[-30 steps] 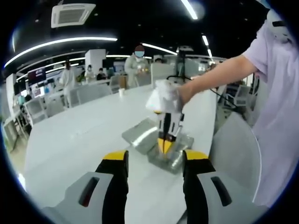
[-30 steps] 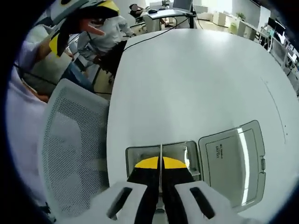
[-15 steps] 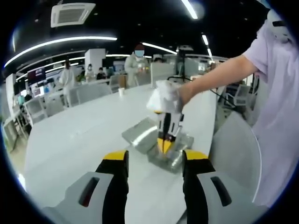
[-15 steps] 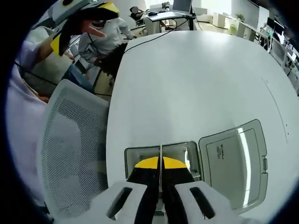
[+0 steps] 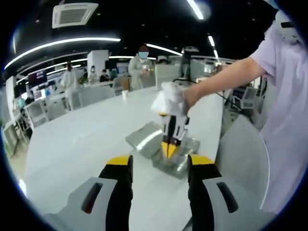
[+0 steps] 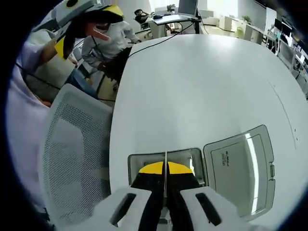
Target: Insert the divider into the dual guide fixture by aligning both edges with the guide slots and pushing it downward to the bottom, including one-sided entry, uneven engagement, binding, and posture correction.
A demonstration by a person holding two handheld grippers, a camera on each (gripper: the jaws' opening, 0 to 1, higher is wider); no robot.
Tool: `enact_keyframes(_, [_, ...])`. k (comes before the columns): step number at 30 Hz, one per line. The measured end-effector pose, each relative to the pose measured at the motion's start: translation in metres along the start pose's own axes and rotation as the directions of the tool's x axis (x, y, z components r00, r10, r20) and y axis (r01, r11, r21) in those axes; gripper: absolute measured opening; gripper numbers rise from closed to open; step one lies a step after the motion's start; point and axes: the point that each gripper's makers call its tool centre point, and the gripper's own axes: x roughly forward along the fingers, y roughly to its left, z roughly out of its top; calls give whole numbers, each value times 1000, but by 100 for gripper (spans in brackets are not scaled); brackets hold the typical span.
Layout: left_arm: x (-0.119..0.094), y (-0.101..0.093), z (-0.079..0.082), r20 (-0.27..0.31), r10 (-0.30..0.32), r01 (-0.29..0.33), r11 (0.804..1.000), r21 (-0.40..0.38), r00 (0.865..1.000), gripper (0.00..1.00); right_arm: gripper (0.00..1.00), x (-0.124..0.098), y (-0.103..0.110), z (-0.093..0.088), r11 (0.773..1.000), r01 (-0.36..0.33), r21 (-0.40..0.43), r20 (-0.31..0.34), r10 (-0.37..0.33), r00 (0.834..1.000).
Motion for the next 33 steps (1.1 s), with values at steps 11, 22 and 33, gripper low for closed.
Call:
enact_keyframes(11, [1, -1, 1, 1, -4, 4, 1000, 1, 1000, 43, 0, 4, 2, -5, 1000, -5, 1, -8, 5, 1000])
enact_keyframes(22, [-1, 0, -1, -5, -2, 2, 1000, 1, 1000, 43, 0, 7, 3, -3, 1000, -18, -3, 8, 18, 1000])
enact_keyframes(33, [0, 1, -1, -9, -2, 2, 1000, 1, 1000, 43, 0, 10, 3, -4, 1000, -16, -1, 31, 16, 999])
